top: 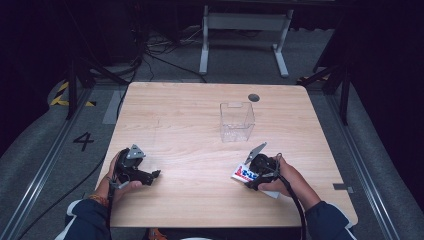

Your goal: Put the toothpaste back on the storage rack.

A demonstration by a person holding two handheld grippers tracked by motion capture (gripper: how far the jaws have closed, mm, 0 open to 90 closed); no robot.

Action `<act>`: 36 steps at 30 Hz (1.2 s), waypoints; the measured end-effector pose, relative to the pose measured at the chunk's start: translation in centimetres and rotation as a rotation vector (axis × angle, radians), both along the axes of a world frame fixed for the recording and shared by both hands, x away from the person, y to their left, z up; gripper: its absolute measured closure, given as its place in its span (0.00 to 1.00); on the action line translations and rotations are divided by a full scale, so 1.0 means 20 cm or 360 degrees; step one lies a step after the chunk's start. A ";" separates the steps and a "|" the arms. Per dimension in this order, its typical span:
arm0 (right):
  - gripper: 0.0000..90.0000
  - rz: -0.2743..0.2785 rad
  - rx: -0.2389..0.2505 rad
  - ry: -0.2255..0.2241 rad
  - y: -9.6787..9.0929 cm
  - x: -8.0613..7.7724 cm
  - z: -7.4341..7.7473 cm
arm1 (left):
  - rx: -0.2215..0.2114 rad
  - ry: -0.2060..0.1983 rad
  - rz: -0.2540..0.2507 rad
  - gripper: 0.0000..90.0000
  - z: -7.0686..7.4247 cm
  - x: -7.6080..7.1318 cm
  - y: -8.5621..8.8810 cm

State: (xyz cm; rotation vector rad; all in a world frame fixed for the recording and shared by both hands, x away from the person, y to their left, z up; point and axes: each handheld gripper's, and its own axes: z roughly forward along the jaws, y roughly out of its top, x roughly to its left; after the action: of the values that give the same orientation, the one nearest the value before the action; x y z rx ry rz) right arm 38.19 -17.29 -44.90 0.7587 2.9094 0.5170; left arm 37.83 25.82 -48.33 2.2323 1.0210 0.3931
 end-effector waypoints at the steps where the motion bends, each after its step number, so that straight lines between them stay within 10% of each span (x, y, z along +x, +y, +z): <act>1: 0.47 0.0004 0.0000 0.0001 0.00 0.00 0.00 | -0.0002 0.0000 0.0001 0.00 0.00 0.00 0.00; 36: 0.71 -0.0109 0.0254 -0.0061 -0.17 -0.04 0.15 | -0.0007 0.0010 0.0005 0.00 0.00 0.00 0.00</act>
State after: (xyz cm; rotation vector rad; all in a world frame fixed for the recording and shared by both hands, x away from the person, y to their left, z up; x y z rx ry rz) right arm 37.45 -20.72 -41.99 0.8544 2.8212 0.7549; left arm 37.80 25.79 -48.33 2.2297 1.0275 0.3850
